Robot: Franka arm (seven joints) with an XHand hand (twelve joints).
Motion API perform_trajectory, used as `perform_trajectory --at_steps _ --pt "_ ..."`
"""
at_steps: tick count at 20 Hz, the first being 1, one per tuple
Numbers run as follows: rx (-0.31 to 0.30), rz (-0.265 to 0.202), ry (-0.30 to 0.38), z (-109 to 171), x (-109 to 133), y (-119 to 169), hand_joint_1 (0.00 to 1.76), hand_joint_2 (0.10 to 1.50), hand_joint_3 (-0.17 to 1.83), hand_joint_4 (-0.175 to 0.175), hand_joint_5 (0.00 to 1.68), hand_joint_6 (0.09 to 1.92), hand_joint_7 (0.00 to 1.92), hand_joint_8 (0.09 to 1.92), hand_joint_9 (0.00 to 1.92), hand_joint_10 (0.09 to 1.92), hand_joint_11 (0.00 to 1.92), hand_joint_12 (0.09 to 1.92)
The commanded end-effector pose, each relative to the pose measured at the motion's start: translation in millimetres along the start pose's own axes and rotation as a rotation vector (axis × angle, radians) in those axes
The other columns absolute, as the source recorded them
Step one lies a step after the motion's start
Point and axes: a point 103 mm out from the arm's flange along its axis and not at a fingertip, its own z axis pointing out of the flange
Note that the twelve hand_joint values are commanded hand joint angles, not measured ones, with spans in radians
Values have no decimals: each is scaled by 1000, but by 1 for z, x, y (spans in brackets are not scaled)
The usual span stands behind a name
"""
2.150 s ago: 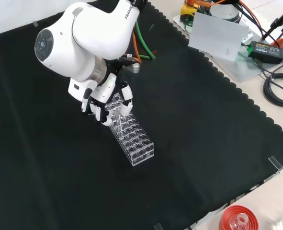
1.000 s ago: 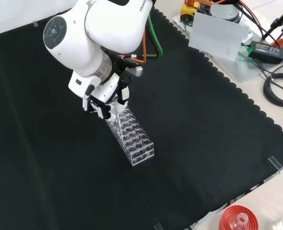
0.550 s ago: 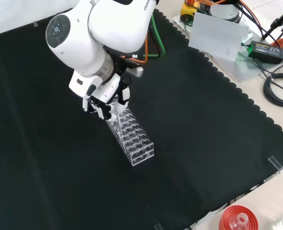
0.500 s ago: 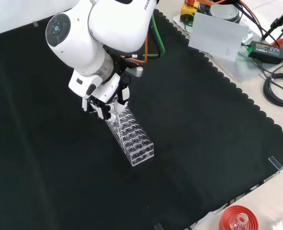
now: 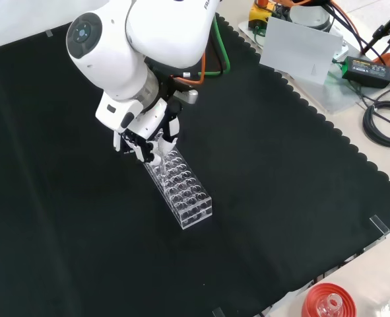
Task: Pick up the test tube.
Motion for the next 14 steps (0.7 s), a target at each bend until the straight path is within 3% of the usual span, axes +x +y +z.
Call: perform_trajectory --at_steps 1,14 --pt "-19 0 -1 -10 -5 -5 1439 544 774 -175 1322 584 1428 701 1369 367 759 1231" --pt "-69 3 -6 -34 -16 -22 1440 531 790 -175 1332 574 1435 686 1378 369 783 1226"
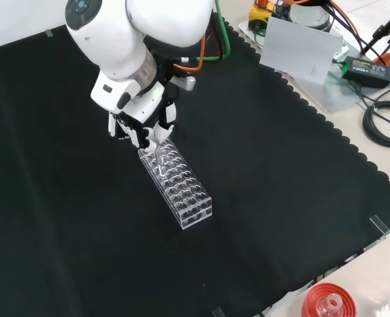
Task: Pick up the test tube.
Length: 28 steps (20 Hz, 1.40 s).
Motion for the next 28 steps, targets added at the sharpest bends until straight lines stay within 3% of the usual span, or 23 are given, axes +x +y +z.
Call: perform_trajectory --at_steps 1,7,16,28 --pt "-23 -1 -2 -10 -5 -6 1440 531 790 -175 1332 574 1435 685 1379 370 783 1225" --pt "-40 -5 -6 -18 -7 -11 1441 527 796 -175 1335 571 1439 678 1380 372 785 1223" --pt "-103 -30 -2 -52 -9 -33 1441 523 800 -175 1338 568 1442 673 1381 374 787 1222" --pt "-108 -17 -1 -58 -15 -42 1442 519 805 -175 1341 566 1448 668 1381 376 787 1221"
